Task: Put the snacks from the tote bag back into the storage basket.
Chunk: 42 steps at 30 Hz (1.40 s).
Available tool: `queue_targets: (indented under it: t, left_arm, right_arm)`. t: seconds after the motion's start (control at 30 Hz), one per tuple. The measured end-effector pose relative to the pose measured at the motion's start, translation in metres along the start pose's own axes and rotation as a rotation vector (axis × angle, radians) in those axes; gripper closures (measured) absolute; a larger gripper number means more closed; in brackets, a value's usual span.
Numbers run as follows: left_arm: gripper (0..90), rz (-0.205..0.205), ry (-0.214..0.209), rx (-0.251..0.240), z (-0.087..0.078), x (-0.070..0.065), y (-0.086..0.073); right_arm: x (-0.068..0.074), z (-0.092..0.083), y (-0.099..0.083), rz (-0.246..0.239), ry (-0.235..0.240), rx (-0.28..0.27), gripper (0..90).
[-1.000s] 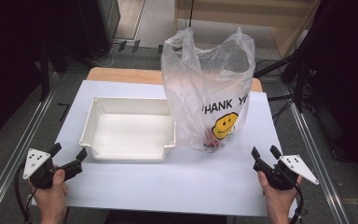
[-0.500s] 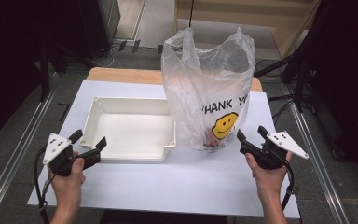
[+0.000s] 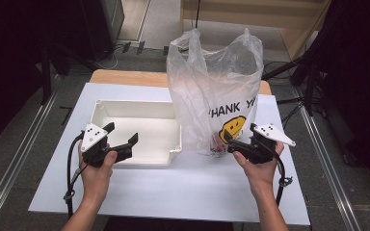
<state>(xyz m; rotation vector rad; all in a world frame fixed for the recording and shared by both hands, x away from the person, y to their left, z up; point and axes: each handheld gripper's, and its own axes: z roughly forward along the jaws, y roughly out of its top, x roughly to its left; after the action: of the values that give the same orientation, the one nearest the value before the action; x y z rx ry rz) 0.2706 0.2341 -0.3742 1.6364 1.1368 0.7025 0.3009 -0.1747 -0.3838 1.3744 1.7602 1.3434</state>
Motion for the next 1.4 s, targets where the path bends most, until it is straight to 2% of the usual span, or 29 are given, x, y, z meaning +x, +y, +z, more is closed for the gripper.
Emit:
queue_targets:
  t: [0.1,0.27,0.37,0.43,0.47,0.53,0.57,0.63,0.83,0.97,1.13,1.4]
  left_arm:
    - [13.7,-0.012,-0.010,-0.003,0.007,-0.006,0.007]
    - [13.7,0.013,-0.018,-0.004,0.014,-0.016,0.016]
    - [13.7,0.036,-0.033,-0.005,0.019,-0.025,0.023]
    - [13.7,0.042,-0.035,-0.004,0.019,-0.027,0.024]
    - [13.7,0.046,-0.039,-0.007,0.021,-0.030,0.027]
    - [13.7,0.047,-0.044,-0.007,0.022,-0.032,0.028]
    - [13.7,0.050,-0.047,-0.006,0.023,-0.034,0.030]
    - [13.7,0.052,-0.054,-0.009,0.025,-0.038,0.033]
    - [13.7,0.060,-0.059,-0.005,0.030,-0.043,0.035]
    - [13.8,0.059,-0.067,0.000,0.034,-0.046,0.035]
    - [13.8,0.058,-0.082,0.001,0.038,-0.051,0.036]
    - [13.8,0.068,-0.112,-0.004,0.046,-0.065,0.043]
  right_arm:
    - [0.005,0.007,0.002,-0.007,0.018,0.020,0.0]
    - [0.012,0.013,0.004,-0.012,0.031,0.032,0.0]
    - [0.018,0.018,0.007,-0.031,0.054,0.035,6.5]
    - [0.020,0.020,0.008,-0.036,0.051,0.039,9.9]
    - [0.022,0.023,0.007,-0.041,0.028,0.039,16.1]
    - [0.022,0.024,0.007,-0.044,0.024,0.041,18.4]
    - [0.023,0.026,0.005,-0.045,0.024,0.047,33.3]
    - [0.023,0.028,0.002,-0.048,0.012,0.060,45.0]
    - [0.022,0.026,-0.002,-0.070,0.039,0.053,75.9]
    - [0.020,0.027,-0.005,-0.078,0.084,0.087,89.9]
    - [0.020,0.024,-0.010,-0.090,0.123,0.083,90.0]
    - [0.020,0.020,-0.025,-0.102,0.139,0.089,90.0]
